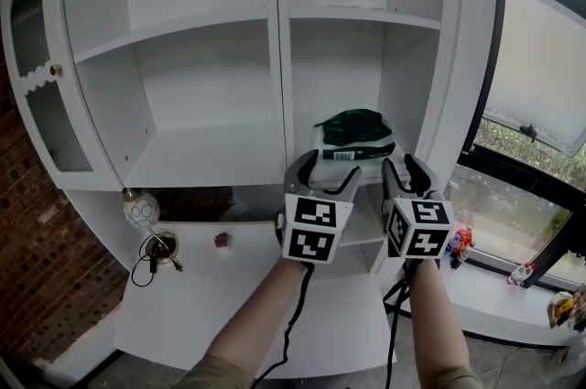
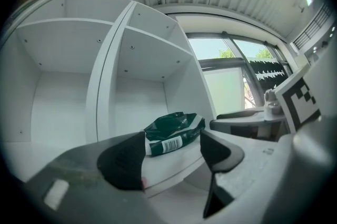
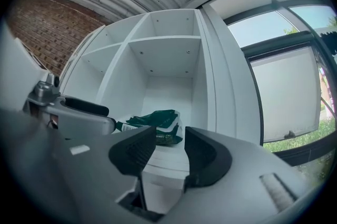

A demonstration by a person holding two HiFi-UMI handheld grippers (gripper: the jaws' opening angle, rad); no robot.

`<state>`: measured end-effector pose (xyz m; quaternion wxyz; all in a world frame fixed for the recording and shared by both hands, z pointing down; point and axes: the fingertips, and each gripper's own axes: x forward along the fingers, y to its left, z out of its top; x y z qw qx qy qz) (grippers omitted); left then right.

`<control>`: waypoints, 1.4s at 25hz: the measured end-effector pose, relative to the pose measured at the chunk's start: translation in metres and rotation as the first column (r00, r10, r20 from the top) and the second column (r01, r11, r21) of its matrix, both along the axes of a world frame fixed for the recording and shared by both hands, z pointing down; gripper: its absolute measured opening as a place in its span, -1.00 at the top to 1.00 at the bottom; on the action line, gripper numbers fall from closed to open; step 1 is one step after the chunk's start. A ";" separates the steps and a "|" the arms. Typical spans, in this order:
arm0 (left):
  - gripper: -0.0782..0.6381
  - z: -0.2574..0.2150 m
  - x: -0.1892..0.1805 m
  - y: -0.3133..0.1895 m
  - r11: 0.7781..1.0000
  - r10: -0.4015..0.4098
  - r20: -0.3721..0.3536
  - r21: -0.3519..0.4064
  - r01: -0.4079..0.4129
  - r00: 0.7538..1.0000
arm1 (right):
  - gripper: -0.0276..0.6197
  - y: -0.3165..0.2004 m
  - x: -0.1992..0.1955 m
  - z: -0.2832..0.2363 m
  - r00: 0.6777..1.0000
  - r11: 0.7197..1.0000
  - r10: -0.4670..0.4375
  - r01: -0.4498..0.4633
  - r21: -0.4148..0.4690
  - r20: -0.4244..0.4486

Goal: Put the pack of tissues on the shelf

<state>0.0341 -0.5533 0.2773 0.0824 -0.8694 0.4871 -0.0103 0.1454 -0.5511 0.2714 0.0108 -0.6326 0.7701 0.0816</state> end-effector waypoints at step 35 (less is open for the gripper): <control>0.69 0.075 -0.036 0.084 0.998 -0.058 -0.108 -0.021 0.057 0.992 | 0.73 0.093 -0.042 0.075 0.999 0.997 -0.045 0.045 -0.069 0.015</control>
